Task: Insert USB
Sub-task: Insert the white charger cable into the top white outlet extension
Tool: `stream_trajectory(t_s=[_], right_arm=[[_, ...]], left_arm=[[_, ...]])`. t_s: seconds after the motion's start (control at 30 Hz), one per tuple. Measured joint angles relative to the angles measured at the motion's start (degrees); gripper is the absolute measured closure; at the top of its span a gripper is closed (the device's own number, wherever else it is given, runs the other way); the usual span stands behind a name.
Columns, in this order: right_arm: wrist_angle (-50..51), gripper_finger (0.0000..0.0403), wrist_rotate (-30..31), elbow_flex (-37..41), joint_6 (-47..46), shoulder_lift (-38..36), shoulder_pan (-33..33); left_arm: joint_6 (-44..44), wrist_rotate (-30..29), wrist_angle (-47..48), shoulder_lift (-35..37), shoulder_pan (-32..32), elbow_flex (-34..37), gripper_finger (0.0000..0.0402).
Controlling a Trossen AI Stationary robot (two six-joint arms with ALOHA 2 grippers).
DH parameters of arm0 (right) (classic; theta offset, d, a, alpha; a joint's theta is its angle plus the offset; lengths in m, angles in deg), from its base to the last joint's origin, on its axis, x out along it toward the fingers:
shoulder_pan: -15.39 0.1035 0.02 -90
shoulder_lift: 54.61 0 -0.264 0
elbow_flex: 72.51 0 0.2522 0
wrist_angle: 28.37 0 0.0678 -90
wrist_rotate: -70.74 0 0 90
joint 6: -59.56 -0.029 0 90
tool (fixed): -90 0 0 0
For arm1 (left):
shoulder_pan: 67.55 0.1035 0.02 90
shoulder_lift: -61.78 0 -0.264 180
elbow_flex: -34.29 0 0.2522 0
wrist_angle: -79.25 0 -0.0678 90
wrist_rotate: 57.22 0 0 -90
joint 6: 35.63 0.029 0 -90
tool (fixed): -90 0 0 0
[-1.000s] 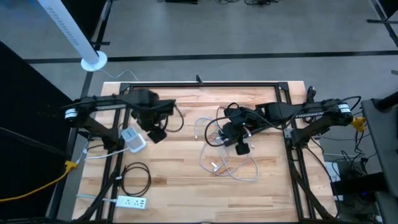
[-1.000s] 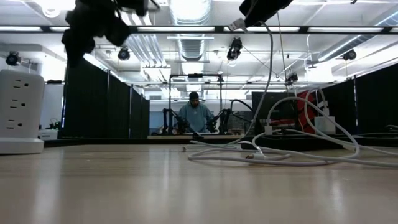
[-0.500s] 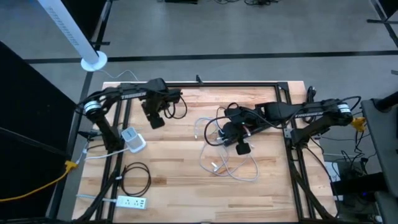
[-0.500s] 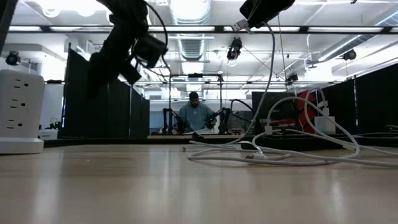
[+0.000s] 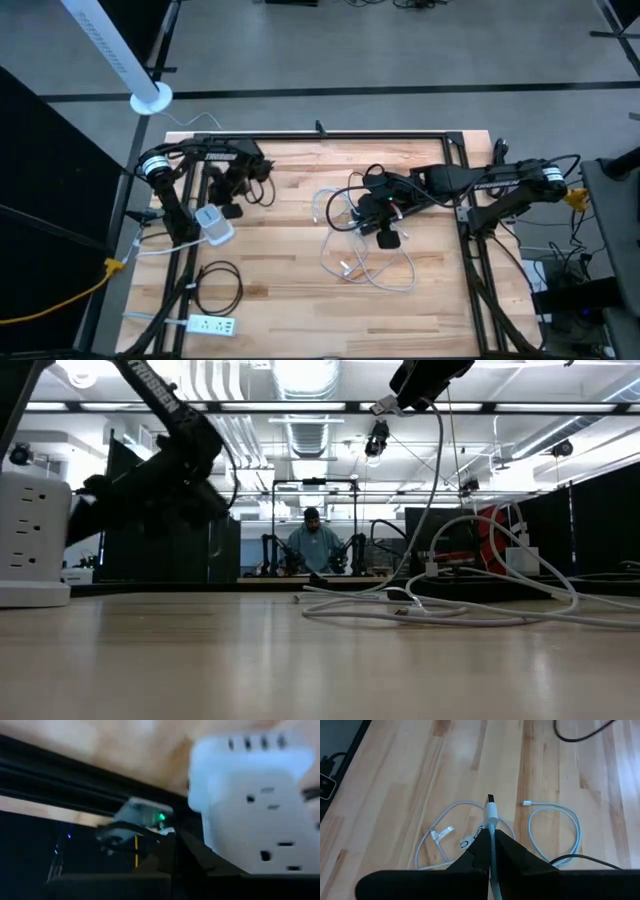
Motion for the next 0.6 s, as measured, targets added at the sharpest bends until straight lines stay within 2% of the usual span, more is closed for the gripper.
stream_trajectory(t_s=[0.17, 0.37, 0.6], right_arm=[[0.0, 0.0403, 0.0, 0.0, 0.1, 0.0, 0.0], [-0.1, 0.0403, -0.1, 0.0, 0.3, 0.0, 0.0], [0.0, 0.0403, -0.4, 0.0, 0.3, 0.0, 0.0]], left_arm=[[-1.1, 0.4, 0.0, 0.1, 0.0, 5.3, 0.0401], [-2.2, 0.7, 0.0, 0.6, -0.2, 5.9, 0.0401], [-2.8, 7.6, 0.0, 0.9, -3.3, 5.7, 0.0401]])
